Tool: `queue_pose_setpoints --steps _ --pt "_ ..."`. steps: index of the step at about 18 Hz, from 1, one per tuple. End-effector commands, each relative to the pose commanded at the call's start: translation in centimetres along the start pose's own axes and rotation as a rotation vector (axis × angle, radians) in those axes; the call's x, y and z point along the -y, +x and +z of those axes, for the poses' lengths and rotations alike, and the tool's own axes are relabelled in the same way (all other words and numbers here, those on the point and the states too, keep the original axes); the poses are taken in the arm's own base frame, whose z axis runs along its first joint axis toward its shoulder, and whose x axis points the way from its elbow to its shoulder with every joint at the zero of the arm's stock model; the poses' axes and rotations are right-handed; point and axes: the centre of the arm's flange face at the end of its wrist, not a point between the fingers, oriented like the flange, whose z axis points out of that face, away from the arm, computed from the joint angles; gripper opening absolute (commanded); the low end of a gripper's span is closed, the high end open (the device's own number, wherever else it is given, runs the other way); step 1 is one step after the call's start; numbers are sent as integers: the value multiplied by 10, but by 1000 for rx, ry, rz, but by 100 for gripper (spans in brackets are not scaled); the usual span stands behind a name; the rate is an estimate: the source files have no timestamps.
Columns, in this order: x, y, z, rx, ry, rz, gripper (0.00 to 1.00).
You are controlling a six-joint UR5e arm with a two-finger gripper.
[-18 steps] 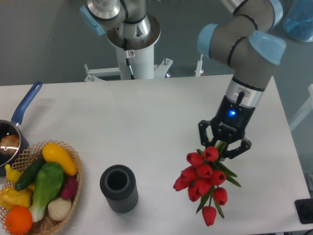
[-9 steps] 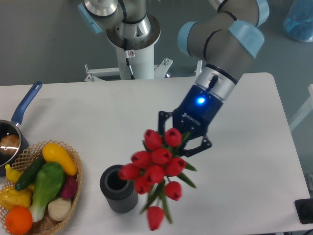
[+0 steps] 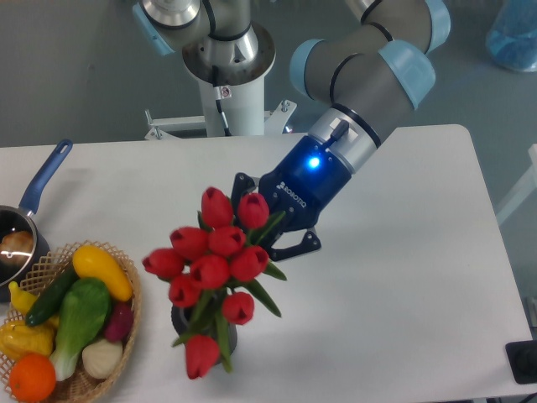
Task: Insert the flowers into the vase
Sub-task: 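Carry the held tulips toward the black vase and over its opening, then lower the tulip stems down into the black vase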
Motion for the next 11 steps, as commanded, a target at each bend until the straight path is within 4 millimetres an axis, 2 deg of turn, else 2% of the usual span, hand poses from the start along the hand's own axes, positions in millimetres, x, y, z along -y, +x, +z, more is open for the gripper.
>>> queue_pose_setpoints --steps 2,4,7,11 --pt "3 1 1 -41 60 29 3" --pt "-2 -9 9 -74 96 51 3" --pt "-29 -28 41 -129 118 69 3" --pt "-37 -30 51 -186 195 58 2"
